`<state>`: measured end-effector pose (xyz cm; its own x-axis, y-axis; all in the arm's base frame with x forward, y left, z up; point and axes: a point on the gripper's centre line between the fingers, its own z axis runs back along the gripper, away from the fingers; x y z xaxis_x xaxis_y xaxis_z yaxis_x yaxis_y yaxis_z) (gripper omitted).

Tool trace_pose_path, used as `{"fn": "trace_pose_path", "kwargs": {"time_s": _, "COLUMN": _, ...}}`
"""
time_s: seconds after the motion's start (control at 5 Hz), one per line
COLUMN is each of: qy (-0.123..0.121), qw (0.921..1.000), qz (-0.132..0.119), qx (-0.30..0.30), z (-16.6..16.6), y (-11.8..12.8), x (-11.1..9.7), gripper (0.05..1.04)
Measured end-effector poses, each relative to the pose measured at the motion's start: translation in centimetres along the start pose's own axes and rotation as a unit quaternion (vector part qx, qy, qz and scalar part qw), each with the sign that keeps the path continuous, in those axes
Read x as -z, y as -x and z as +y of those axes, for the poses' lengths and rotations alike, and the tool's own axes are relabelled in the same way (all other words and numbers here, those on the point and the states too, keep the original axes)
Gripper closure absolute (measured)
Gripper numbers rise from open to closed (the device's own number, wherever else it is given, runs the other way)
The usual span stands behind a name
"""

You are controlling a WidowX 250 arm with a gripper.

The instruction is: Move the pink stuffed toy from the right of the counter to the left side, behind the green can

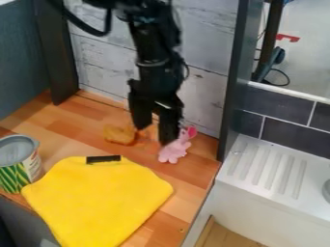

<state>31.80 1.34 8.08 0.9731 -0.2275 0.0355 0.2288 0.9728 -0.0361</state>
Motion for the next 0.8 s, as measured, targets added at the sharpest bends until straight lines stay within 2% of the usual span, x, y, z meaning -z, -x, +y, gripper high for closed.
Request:
{"fn": "trace_pose_path", "kwargs": {"time_s": 0.4, "qy": -0.039, "qw": 0.9988, "qz": 0.000, "qx": -0.029, "z": 1.3, "y": -1.4, "x": 1.4, "gripper": 0.083}}
{"fn": "trace_pose_path", "kwargs": {"time_s": 0.6, "qy": -0.041, "qw": 0.9985, "qz": -0.002, "qx": -0.035, "z": 1.7, "y": -2.4, "x": 2.9, "gripper": 0.083}}
{"fn": "trace_pose_path", "kwargs": {"time_s": 0.8, "qy": -0.030, "qw": 0.9990, "qz": 0.000, "qx": -0.032, "z": 1.7, "y": -3.3, "x": 3.9, "gripper": 0.083}}
